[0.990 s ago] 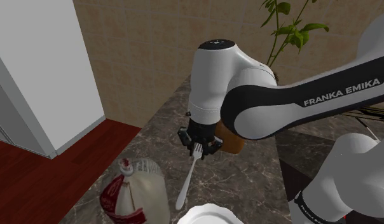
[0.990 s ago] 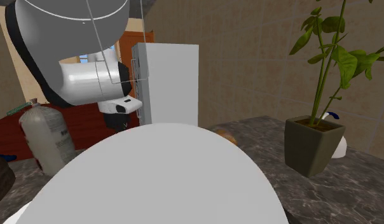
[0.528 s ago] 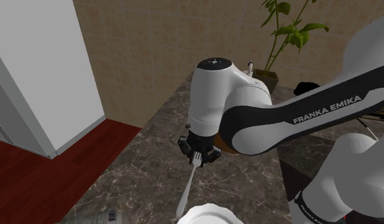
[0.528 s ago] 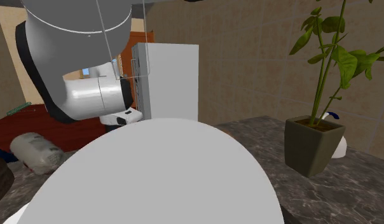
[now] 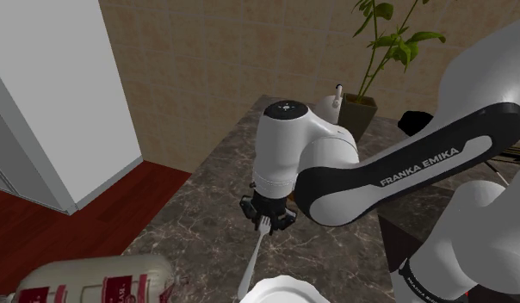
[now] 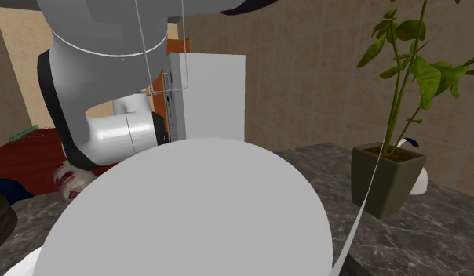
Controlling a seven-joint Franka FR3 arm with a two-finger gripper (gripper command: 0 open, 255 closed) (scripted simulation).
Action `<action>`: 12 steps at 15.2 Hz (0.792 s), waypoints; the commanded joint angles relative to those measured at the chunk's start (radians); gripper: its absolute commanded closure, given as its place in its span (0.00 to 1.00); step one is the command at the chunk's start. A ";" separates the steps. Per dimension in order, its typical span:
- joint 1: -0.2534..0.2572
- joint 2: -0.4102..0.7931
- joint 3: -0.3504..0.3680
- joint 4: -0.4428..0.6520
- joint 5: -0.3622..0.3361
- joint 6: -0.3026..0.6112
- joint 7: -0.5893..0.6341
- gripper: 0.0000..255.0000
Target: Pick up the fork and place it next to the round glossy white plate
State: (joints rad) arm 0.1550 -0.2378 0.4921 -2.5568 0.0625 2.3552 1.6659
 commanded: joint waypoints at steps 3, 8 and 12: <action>0.000 0.004 0.002 -0.002 -0.002 0.006 0.003 1.00; 0.000 0.004 0.002 -0.002 -0.002 0.006 0.003 0.00; 0.000 0.004 0.002 -0.002 -0.002 0.006 0.003 0.00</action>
State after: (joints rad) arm 0.1546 -0.2335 0.4939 -2.5592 0.0605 2.3614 1.6686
